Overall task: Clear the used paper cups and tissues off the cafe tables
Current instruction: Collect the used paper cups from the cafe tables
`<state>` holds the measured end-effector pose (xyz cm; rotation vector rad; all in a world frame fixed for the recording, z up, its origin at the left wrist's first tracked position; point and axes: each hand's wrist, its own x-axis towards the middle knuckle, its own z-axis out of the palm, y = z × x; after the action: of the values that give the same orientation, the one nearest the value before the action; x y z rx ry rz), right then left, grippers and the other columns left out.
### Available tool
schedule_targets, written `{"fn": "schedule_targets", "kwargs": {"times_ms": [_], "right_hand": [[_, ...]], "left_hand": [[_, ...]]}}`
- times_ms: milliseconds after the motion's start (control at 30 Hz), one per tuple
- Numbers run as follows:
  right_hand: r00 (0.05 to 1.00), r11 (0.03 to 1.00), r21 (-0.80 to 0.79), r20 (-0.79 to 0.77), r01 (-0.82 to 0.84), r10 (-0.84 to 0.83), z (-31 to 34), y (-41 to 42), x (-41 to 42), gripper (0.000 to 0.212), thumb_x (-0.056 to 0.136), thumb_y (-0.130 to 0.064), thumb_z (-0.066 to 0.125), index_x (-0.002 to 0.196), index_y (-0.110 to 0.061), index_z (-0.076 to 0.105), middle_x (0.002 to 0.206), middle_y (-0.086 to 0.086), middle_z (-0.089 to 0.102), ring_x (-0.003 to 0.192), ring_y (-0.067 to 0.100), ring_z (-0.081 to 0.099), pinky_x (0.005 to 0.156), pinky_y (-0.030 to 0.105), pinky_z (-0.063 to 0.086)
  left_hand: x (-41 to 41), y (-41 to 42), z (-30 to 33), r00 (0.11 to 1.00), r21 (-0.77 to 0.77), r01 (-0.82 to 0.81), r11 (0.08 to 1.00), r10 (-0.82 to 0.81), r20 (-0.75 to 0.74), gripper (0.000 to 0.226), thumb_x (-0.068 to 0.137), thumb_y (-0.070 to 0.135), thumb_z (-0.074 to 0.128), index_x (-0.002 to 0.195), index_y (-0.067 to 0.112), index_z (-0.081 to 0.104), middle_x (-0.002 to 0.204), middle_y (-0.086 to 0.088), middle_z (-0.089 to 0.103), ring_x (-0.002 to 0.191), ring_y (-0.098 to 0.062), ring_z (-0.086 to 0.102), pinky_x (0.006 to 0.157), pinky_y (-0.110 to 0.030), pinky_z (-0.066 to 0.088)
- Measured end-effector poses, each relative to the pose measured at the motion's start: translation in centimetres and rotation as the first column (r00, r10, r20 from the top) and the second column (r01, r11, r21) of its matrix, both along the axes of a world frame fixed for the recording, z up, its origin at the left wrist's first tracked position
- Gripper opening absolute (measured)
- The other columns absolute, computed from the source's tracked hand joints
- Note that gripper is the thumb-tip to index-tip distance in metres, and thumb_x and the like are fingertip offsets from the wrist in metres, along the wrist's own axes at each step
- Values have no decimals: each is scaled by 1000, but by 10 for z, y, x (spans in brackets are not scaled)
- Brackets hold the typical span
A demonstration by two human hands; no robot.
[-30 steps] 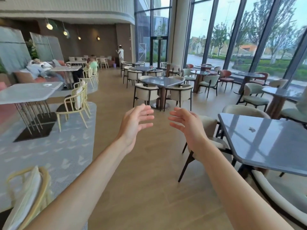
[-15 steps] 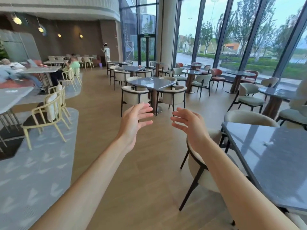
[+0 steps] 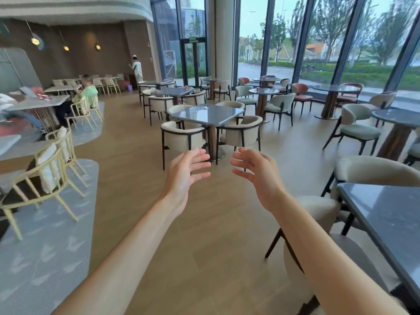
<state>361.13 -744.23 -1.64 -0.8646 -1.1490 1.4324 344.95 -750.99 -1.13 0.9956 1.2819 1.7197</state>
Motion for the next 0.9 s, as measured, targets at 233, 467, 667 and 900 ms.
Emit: {"fn": "schedule_targets", "kwargs": {"times_ms": [233, 467, 667, 900], "right_hand": [[996, 996, -10, -20, 88, -89, -24, 167, 4, 15, 100, -15, 53, 102, -14, 69, 111, 12, 73, 109, 30, 70, 91, 40, 59], [961, 961, -23, -9, 277, -277, -11, 342, 54, 17, 100, -12, 51, 103, -12, 67, 115, 18, 71, 110, 32, 68, 92, 41, 59], [900, 899, -39, 23, 437, -436, -15, 449, 105, 16, 101, -12, 51, 103, -12, 67, 113, 16, 71, 106, 30, 70, 88, 38, 59], [774, 775, -11, 60, 632, -631, -23, 599, 148, 18, 102, -12, 51, 107, -9, 68, 112, 17, 71, 103, 29, 70, 89, 40, 58]], "left_hand": [[4, 184, -18, 998, -21, 66, 998, -66, -21, 28, 104, 24, 49, 108, 6, 69, 112, -18, 73, 107, -32, 70, 92, -50, 58], [48, 384, -1, 969, -23, 240, 970, -241, -45, 31, 104, 26, 49, 116, 4, 67, 115, -15, 72, 107, -29, 70, 94, -47, 58], [97, 520, -3, 913, -15, 407, 913, -407, -10, 34, 106, 26, 46, 119, 1, 64, 118, -18, 70, 107, -30, 68, 95, -48, 57], [131, 712, -16, 795, 23, 604, 796, -605, 50, 29, 104, 26, 48, 111, 5, 66, 118, -20, 68, 105, -31, 68, 98, -52, 55]]}}
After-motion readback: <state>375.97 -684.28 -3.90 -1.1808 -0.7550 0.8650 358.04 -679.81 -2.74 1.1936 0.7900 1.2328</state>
